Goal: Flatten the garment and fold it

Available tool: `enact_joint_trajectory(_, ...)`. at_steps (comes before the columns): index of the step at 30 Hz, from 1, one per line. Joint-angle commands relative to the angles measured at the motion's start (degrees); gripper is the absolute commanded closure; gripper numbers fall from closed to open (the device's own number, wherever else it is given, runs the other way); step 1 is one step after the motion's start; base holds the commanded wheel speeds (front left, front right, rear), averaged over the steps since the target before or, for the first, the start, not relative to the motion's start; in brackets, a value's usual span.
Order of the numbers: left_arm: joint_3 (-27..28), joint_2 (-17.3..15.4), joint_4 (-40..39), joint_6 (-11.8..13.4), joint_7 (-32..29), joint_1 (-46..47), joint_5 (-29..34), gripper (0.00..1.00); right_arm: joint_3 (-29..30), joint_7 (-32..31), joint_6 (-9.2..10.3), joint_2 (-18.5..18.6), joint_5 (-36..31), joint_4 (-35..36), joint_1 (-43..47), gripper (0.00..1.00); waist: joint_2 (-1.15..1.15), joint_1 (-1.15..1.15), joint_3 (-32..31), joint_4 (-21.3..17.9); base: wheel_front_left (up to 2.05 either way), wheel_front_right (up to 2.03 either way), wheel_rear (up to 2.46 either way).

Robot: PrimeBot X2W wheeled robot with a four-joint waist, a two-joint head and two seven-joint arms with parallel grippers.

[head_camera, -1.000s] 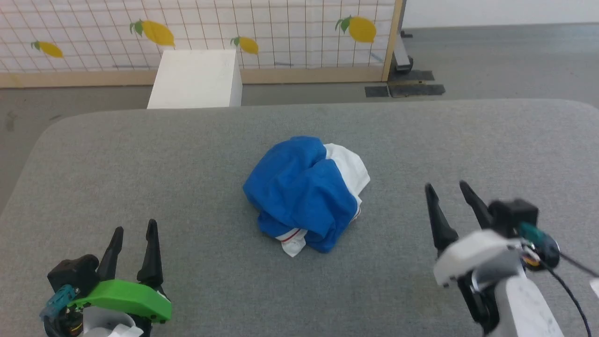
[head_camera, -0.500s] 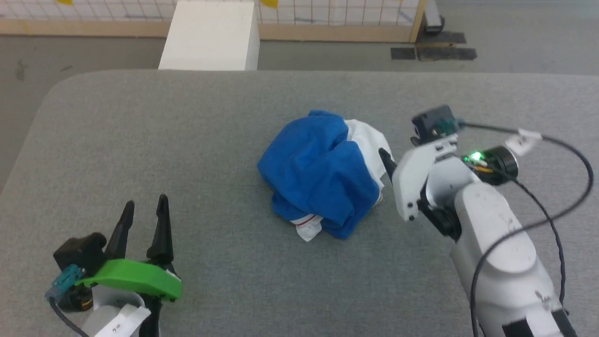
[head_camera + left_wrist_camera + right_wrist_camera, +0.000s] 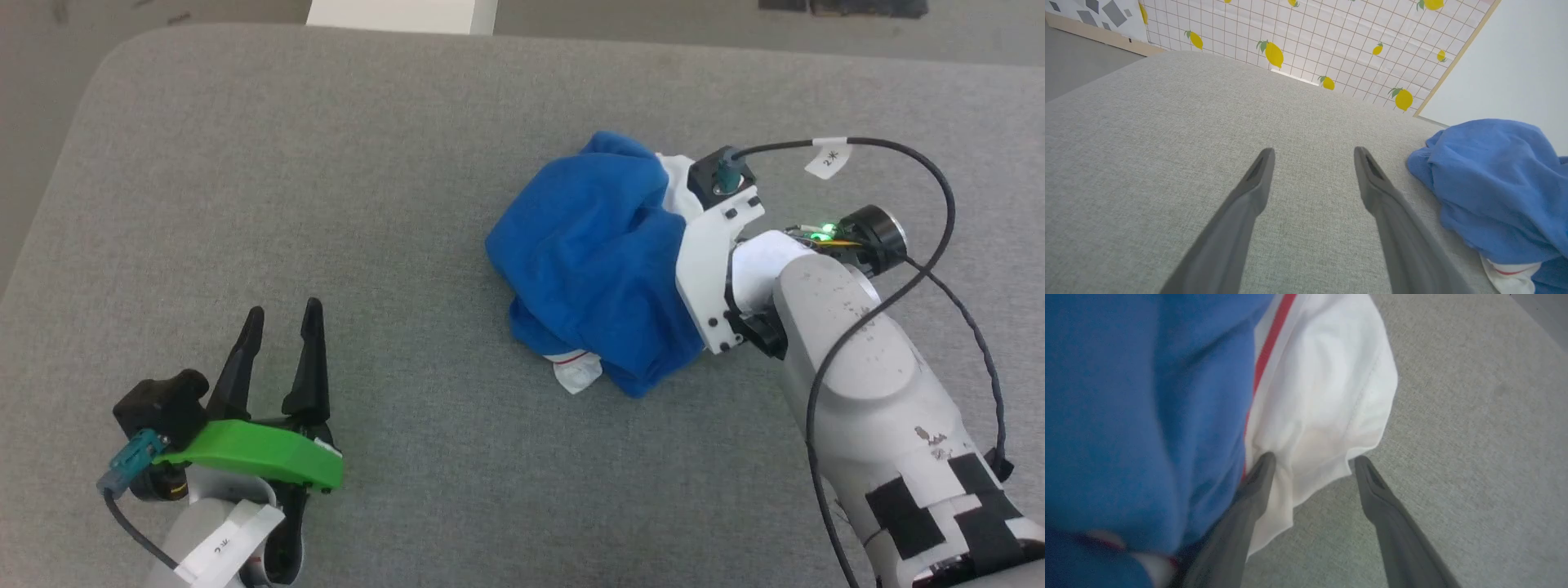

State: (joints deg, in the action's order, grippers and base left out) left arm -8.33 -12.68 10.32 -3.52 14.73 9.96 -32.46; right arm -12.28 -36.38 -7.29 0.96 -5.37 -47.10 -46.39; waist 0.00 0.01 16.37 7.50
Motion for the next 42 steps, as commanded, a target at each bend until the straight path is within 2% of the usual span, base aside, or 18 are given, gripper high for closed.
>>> enact_joint_trajectory(1,0.1,0.3,-0.2,-0.4,0.3,1.2,1.0,0.0,-0.8,-0.2,-0.2,0.0,0.1,-1.1,-1.0,0.0,0.0,-0.01,1.8,1.3,0.0,0.0,0.0)
enact_joint_trajectory(8,0.7,1.3,0.5,-1.3,0.3,1.7,1.6,0.0,-3.9,-1.9,-0.2,0.0,2.8,-5.4,-1.5,0.0,0.0,-0.01,2.6,1.8,0.0,0.0,0.0)
enact_joint_trajectory(9,0.9,1.4,0.6,-1.4,0.3,1.6,1.7,0.0,-4.1,-2.2,-0.2,0.0,3.4,-5.8,-1.5,0.55,0.0,-0.01,2.6,1.8,0.0,0.0,0.0)
enact_joint_trajectory(10,1.0,1.5,0.8,-1.5,0.3,1.6,1.7,0.0,-4.2,-2.4,-0.2,0.0,3.8,-6.2,-1.5,0.84,0.0,-0.01,2.5,1.7,0.0,0.0,0.0)
enact_joint_trajectory(11,1.2,1.5,0.9,-1.5,0.3,1.5,1.8,0.0,-4.3,-2.5,-0.2,0.0,4.0,-6.5,-1.6,1.0,0.0,-0.01,2.4,1.7,0.0,0.0,0.0)
enact_joint_trajectory(19,1.9,1.7,1.5,-1.9,0.3,0.8,2.4,0.0,-0.7,1.6,-0.2,0.6,4.8,-6.2,-2.7,1.0,0.0,-0.01,0.8,0.2,0.0,0.0,0.0)
enact_joint_trajectory(29,2.2,1.7,1.7,-1.7,0.3,-1.0,2.8,0.0,8.8,9.5,-0.2,1.5,7.1,-2.2,-1.5,1.0,0.0,-0.01,-4.0,-3.7,0.0,0.0,0.0)
enact_joint_trajectory(34,2.3,1.6,1.4,-1.3,0.1,-2.3,2.6,0.0,13.1,10.7,-0.2,4.0,6.6,0.6,2.4,1.0,0.0,-0.01,-6.2,-5.5,0.0,0.0,0.0)
enact_joint_trajectory(39,2.1,1.6,0.9,-0.9,-0.3,-3.6,2.3,0.0,18.1,9.1,-0.2,6.3,5.9,3.1,9.4,1.0,0.0,-0.01,-7.6,-6.8,0.0,0.0,0.0)
enact_joint_trajectory(42,1.9,1.7,0.6,-0.7,-0.5,-4.1,2.1,0.0,21.3,7.7,-0.2,6.5,5.7,4.7,14.2,1.0,0.0,-0.01,-8.0,-7.1,0.0,0.0,0.0)
